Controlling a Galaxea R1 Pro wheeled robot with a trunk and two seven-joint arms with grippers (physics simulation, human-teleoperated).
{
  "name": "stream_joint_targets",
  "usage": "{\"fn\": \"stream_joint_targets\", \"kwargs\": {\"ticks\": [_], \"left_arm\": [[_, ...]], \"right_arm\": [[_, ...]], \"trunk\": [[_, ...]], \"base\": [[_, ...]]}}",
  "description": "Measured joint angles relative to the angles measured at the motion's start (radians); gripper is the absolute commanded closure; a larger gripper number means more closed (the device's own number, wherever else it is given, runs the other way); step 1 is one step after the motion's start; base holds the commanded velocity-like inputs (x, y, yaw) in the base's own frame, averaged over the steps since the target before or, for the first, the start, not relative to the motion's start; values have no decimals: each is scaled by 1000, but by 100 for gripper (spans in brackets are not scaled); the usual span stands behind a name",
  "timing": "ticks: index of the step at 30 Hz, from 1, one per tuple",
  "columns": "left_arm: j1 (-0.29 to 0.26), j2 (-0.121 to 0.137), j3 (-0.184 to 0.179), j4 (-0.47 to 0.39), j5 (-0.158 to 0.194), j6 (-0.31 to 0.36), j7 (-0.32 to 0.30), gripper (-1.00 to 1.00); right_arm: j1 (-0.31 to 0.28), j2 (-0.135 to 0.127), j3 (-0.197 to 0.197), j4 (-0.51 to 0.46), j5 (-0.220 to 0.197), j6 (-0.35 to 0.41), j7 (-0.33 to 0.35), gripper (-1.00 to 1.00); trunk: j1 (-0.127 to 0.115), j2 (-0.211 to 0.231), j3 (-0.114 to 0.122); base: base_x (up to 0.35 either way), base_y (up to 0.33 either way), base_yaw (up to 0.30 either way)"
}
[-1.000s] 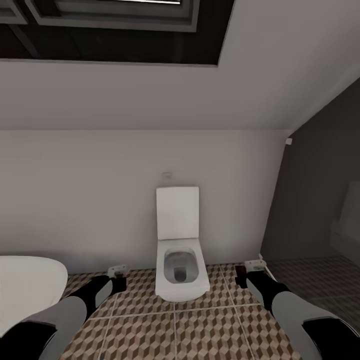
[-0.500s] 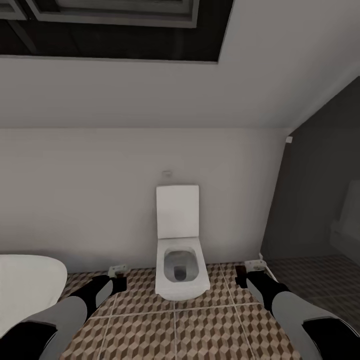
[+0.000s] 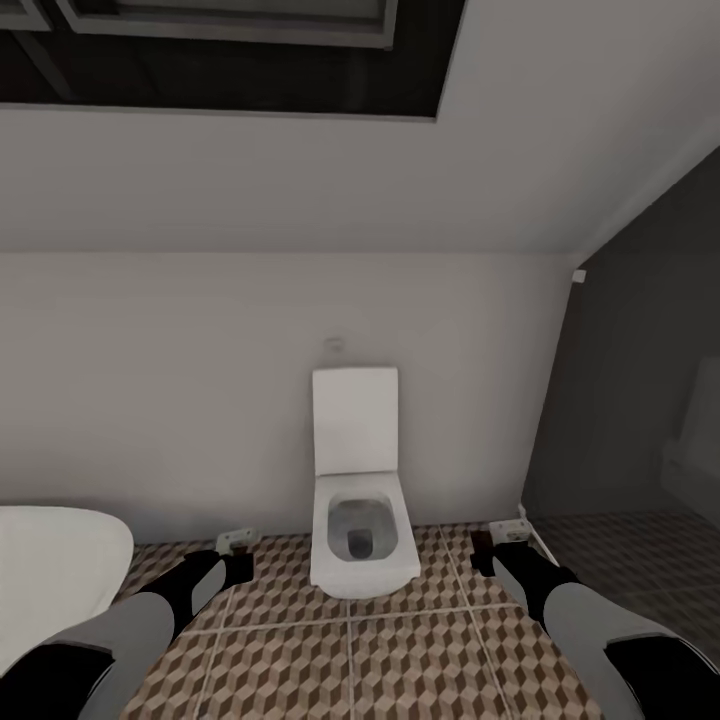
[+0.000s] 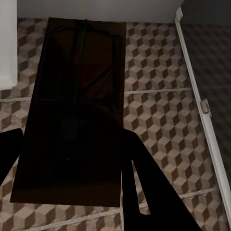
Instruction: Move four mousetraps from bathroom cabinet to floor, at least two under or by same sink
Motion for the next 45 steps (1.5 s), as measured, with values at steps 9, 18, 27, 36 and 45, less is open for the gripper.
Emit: {"fn": "stream_joint_targets", "kwargs": {"ticks": [9,18,27,36,45], "left_arm": [[0,1,0,1,0,1,-3,100],[0,1,0,1,0,1,-2,100],[0,1,0,5,0,2,-2,100],[0,2,-2,8,-1,9,-4,100],[0,2,-3,12,0,7,-5,100]], "right_arm": [[0,0,0,0,0,-1,0,100],[0,-4,0,0,-1,-15,0,100],[0,-12,1,3,-3,-55,-1,100],[-1,-13,1,49,1,-153,-3,100],[-2,-11,1,72,2,-180,-4,100]], "trunk": [[35,-63,-28],[69,-126,-56],[104,-189,-85],[138,-252,-113],[173,-315,-141]], "base": [[0,0,0],[0,0,0],[0,0,0],[0,0,0],[0,0,0]]}}
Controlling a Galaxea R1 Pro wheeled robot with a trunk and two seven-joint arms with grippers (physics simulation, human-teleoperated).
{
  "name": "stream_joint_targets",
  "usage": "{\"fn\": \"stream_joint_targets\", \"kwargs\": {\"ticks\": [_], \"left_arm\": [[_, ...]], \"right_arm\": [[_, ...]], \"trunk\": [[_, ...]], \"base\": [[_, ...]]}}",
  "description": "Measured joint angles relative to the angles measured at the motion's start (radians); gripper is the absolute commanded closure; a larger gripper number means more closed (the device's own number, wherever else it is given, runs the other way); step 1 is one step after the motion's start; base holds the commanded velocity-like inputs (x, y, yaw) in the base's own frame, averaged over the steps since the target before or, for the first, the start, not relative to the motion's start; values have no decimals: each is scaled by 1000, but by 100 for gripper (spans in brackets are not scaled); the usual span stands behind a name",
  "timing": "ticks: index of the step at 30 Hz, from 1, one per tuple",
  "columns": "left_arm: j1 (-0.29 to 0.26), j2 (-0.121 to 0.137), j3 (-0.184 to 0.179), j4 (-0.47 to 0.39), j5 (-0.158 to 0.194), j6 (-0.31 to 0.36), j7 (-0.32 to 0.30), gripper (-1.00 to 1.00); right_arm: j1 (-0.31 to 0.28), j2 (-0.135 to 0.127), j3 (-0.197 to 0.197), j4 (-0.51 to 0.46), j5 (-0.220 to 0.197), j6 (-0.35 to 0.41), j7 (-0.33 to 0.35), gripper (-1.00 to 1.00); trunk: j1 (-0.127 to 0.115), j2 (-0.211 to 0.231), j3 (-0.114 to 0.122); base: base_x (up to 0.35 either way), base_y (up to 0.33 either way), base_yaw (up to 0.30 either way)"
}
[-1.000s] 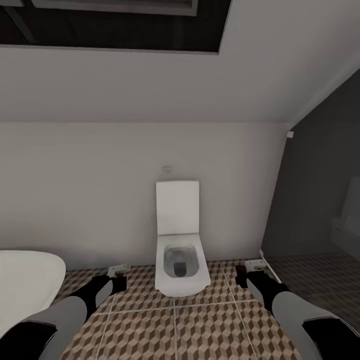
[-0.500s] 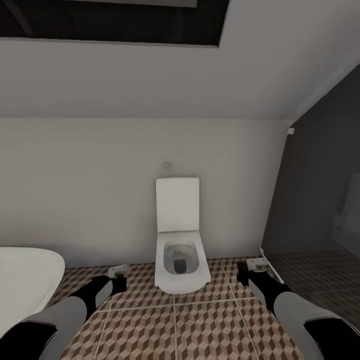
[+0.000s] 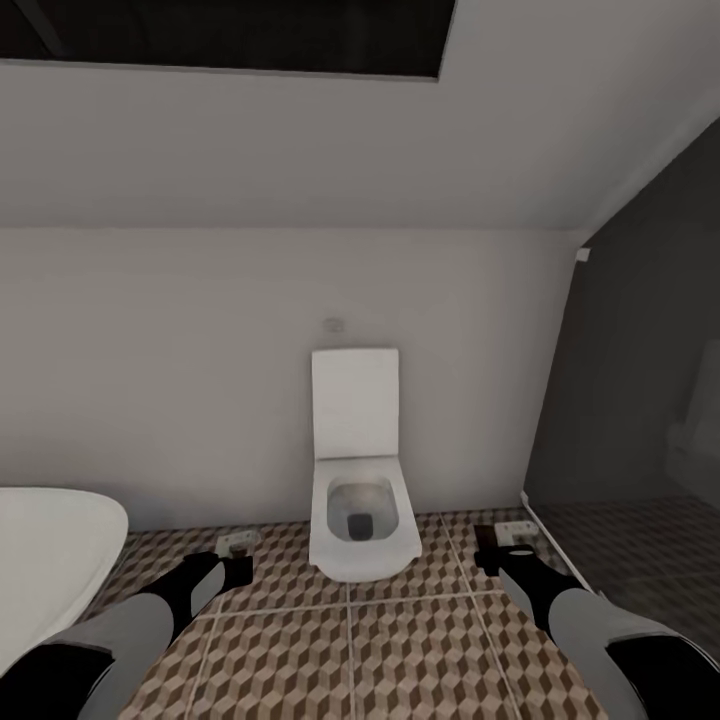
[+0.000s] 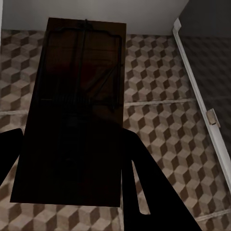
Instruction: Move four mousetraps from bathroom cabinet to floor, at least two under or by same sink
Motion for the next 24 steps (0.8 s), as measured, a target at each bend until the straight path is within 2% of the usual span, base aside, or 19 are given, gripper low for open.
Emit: {"fn": "stream_joint_targets", "kwargs": {"ticks": [18,21,24], "left_arm": [[0,4,1,4,4,-12,-1,100],[0,4,1,7,6,-31,-1,100],[0,4,1,12,9,-79,0,100]], "right_arm": [[0,5,1,3,1,-3,0,100],[0,5,1,3,1,-3,0,100],[0,5,1,3,1,-3,0,100]], "trunk": [[69,-126,-56],[81,-147,-66],[92,-168,-75]], "base": [[0,0,0],[0,0,0],[0,0,0]]}}
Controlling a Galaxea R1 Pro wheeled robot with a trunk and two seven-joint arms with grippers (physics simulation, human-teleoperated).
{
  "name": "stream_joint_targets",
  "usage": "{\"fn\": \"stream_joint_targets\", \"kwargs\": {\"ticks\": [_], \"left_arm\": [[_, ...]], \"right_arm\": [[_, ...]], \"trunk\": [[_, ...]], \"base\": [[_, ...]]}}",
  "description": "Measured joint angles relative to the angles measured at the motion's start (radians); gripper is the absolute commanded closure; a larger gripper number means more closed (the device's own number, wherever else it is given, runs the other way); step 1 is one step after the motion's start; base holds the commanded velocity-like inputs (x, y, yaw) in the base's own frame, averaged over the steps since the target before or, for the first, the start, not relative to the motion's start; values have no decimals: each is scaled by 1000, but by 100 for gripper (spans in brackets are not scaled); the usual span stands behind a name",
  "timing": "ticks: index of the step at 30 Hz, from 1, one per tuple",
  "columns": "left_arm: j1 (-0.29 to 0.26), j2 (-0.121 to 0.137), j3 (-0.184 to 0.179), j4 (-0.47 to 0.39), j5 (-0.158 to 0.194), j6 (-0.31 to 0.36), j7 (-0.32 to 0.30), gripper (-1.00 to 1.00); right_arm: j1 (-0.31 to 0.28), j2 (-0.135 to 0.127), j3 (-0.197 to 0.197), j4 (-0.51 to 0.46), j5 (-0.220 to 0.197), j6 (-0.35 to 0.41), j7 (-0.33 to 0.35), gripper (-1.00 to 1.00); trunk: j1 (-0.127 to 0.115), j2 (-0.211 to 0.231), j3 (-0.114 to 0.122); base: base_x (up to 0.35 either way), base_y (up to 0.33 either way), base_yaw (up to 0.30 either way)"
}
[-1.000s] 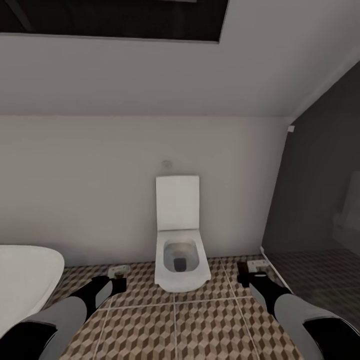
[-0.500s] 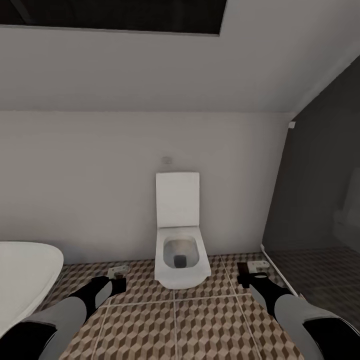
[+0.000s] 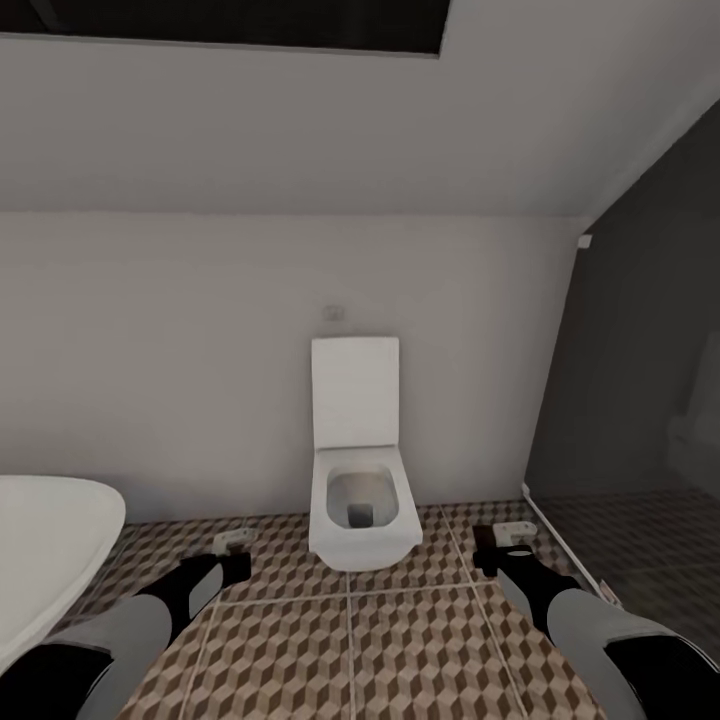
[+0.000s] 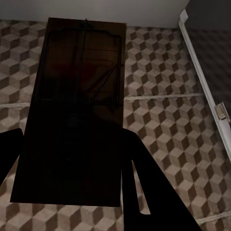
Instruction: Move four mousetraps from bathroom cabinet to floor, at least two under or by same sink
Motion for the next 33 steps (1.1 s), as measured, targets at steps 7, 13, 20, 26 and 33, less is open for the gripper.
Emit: {"fn": "stream_joint_targets", "kwargs": {"ticks": [7,13,20,26,33], "left_arm": [[0,-1,-1,27,-4,-62,0,100],[0,0,-1,33,-5,-74,0,100],[0,0,-1,37,-5,-76,0,100],[0,0,-1,45,-6,-77,0,100],[0,0,0,47,-7,-77,0,100]], "right_arm": [[0,1,0,0,0,0,0,100],[-1,2,0,7,2,-6,0,100],[-2,3,0,25,13,-26,0,100],[-2,4,0,27,16,-29,0,100],[-2,4,0,28,17,-29,0,100]], "trunk": [[27,-49,-22],[50,-91,-41],[77,-140,-63],[100,-182,-81],[127,-231,-103]], "base": [[0,0,0],[0,0,0],[0,0,0],[0,0,0],[0,0,0]]}}
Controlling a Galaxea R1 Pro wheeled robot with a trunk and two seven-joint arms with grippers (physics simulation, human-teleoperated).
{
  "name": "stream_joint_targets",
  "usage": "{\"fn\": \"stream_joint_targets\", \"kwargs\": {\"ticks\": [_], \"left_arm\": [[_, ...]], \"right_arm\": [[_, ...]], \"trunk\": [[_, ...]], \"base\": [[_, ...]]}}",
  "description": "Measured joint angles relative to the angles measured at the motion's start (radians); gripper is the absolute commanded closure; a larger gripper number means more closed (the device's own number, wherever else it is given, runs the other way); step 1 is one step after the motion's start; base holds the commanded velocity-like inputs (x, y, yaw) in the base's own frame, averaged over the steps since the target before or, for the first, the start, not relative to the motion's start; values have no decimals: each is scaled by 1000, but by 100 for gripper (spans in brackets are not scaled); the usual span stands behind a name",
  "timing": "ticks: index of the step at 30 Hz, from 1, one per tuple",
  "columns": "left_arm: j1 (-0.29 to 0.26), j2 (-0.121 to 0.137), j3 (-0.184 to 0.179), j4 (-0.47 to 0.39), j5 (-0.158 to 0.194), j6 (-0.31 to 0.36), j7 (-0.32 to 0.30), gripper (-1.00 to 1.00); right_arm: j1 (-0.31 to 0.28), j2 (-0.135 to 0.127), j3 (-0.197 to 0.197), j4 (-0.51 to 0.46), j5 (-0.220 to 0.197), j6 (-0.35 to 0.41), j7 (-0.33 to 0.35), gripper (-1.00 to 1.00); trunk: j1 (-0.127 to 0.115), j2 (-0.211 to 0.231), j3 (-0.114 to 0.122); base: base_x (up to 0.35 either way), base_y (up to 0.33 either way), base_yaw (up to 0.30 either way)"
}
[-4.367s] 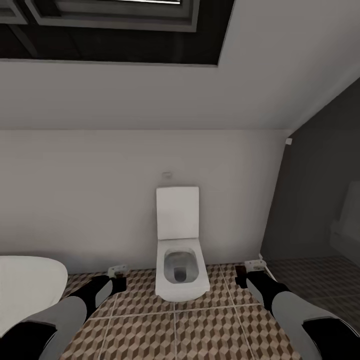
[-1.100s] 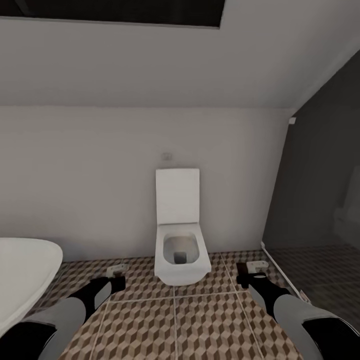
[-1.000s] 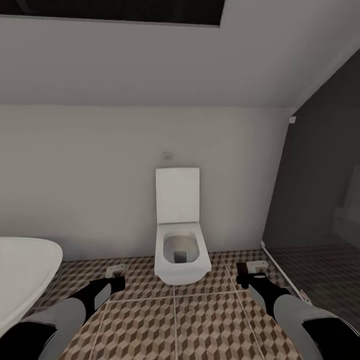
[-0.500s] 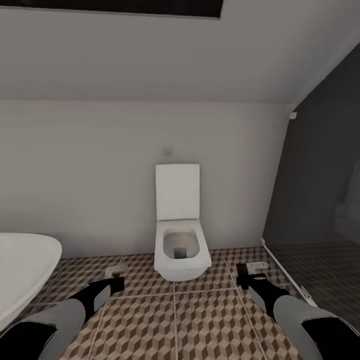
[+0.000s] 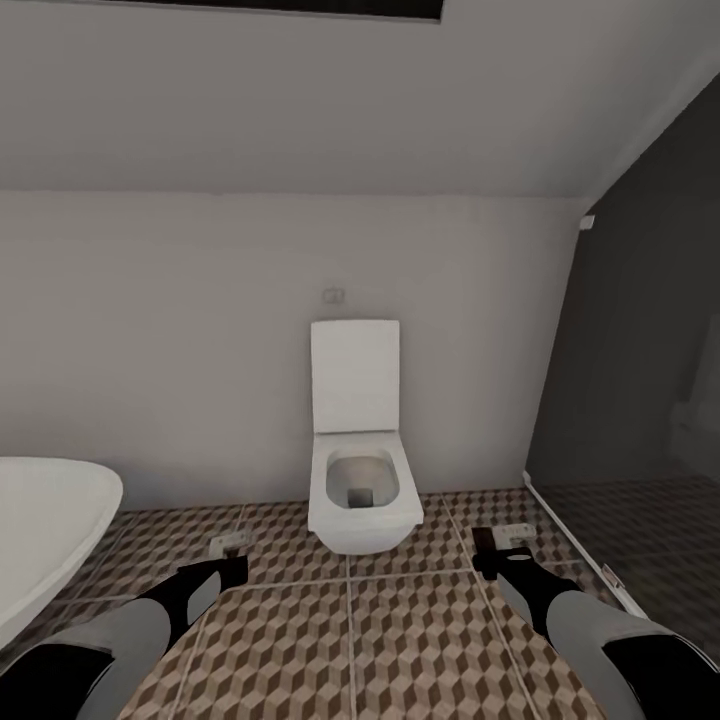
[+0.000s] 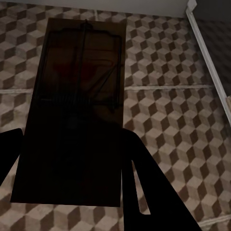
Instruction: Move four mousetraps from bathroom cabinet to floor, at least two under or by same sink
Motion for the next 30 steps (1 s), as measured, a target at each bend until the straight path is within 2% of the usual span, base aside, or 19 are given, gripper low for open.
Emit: {"fn": "stream_joint_targets", "kwargs": {"ticks": [30], "left_arm": [[0,0,0,0,4,-1,0,100]], "right_arm": [[0,-2,0,0,0,-8,0,100]], "trunk": [[115,-210,-94]], "base": [[0,0,0]]}}
